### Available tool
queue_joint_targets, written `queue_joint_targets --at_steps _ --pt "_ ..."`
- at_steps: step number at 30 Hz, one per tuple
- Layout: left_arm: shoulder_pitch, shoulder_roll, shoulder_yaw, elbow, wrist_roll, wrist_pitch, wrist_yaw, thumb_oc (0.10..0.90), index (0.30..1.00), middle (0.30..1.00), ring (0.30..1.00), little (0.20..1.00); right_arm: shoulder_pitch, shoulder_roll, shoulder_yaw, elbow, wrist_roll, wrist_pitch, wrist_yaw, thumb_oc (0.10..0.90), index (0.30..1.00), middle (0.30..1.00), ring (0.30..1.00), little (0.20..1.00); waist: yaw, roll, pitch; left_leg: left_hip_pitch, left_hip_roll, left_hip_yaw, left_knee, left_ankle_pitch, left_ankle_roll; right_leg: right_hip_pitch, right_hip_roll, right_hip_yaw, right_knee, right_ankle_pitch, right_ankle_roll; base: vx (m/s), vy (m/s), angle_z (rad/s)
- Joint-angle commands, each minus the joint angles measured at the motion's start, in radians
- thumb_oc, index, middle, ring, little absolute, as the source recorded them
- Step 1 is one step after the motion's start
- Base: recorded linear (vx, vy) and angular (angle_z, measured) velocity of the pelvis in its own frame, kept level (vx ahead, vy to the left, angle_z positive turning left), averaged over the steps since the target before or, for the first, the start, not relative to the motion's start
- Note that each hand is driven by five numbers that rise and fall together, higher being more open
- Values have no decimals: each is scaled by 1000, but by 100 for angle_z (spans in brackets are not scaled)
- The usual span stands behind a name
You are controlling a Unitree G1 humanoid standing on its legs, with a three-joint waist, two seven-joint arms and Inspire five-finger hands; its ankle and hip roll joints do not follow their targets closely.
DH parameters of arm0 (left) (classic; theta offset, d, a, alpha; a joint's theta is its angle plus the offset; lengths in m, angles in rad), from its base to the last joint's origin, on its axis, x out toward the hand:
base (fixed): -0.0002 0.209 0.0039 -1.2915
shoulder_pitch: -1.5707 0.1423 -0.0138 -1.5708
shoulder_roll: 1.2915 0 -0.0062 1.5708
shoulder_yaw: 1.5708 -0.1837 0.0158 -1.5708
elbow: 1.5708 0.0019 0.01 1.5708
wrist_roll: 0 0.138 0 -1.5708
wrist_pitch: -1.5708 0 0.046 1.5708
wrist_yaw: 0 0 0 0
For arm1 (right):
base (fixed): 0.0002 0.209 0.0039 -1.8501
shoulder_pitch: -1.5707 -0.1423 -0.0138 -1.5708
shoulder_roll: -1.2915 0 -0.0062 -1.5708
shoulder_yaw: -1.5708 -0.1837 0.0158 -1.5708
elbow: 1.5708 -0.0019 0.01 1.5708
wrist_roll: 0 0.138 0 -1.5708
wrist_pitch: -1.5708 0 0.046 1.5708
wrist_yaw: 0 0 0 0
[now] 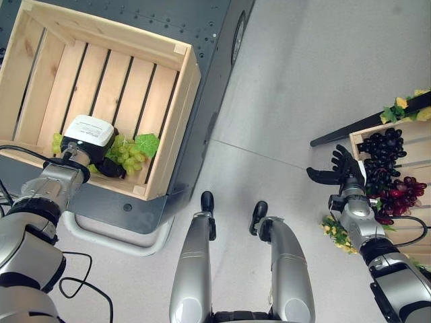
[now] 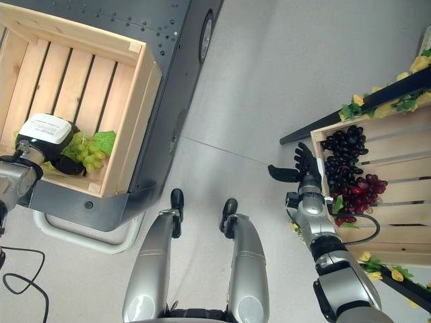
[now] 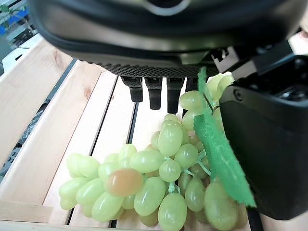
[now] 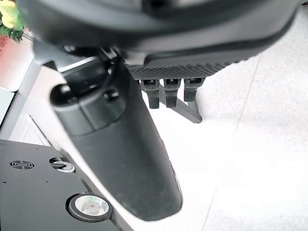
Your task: Pick up the fruits from the basket on one side to the basket on the other side
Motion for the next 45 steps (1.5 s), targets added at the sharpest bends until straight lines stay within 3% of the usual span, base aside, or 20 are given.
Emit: queue_joint_targets --at_steps 1,2,3,4,11,13,22,25,27,33,37,40,45 --pt "-9 -1 -15 -22 18 -34 -23 800 900 900 900 900 -20 -95 -36 -13 47 -91 1 800 900 900 900 900 -19 7 -13 82 -46 59 -78 -52 59 61 26 -20 -71 44 -21 0 0 0" --pt "-9 -2 -17 -20 19 -34 -25 800 900 900 900 900 -21 -96 -36 -13 47 -91 0 800 900 900 900 900 -19 6 -13 81 -46 59 -78 -52 59 61 27 -20 -72 45 -21 0 0 0" --pt "-8 -2 -19 -17 26 -38 -32 580 571 571 571 571 -24 -95 -36 -10 48 -91 -4 800 900 900 900 900 -20 5 -13 82 -46 59 -79 -52 59 61 28 -19 -72 45 -21 0 0 0" --pt "-8 -3 -20 -17 28 -37 -33 400 300 300 300 300 -24 -95 -35 -9 49 -92 -5 800 900 900 900 900 -20 5 -13 83 -45 59 -79 -52 59 61 28 -19 -72 46 -20 0 0 0" --pt "-7 3 -23 -29 35 -3 -45 400 300 300 300 300 -20 -98 -44 -6 61 -93 -3 800 900 900 900 900 -20 7 -13 95 -45 61 -83 -56 60 70 25 -19 -77 47 -17 0 0 0" --pt "-9 0 -17 -36 -80 36 -36 400 300 300 300 300 -23 -96 -44 -2 62 -95 1 800 900 900 900 900 -19 9 -13 98 -47 59 -82 -58 60 72 26 -16 -76 45 -18 0 0 0" --pt "6 9 63 -43 -202 64 70 400 300 300 300 300 -2 -80 -52 -21 58 -99 -11 800 900 900 900 900 -11 15 -13 132 -55 53 -79 -67 62 106 24 -15 -70 34 -20 0 0 0" --pt "33 10 136 -51 -413 61 117 400 300 300 300 300 15 -72 -59 -28 55 -102 -14 800 900 900 900 900 -8 18 -13 148 -57 51 -81 -68 63 120 25 -13 -68 30 -22 20 -24 0" --pt "53 7 188 -63 -468 57 122 400 300 300 300 300 25 -66 -64 -40 57 -99 -20 800 900 900 900 900 -5 19 -13 157 -60 49 -84 -68 63 129 26 -14 -71 28 -23 17 -45 0" --pt "211 -27 486 -190 -725 -57 199 400 300 300 300 300 122 -17 -95 -150 33 -109 -55 800 900 900 900 900 6 30 -13 217 -71 40 -101 -73 63 179 23 -17 -63 6 -31 15 -57 0" --pt "303 -62 634 -313 -847 -94 182 400 300 300 300 300 188 -1 -120 -215 9 -120 -44 800 900 900 900 900 14 48 -13 277 -83 32 -134 -66 60 232 18 -19 -78 0 -31 22 -29 2" --pt "342 -74 685 -377 -917 -111 166 400 300 300 300 300 211 3 -120 -257 11 -140 -13 800 900 900 900 900 17 54 -13 308 -89 23 -152 -61 56 265 16 -20 -96 0 -31 18 -53 5" --pt "434 -152 832 -499 -1167 -193 87 400 300 300 300 300 240 38 -128 -394 5 -171 76 800 900 900 900 900 21 62 -13 400 -98 3 -197 -51 46 359 14 -22 -140 -4 -34 6 -69 3"
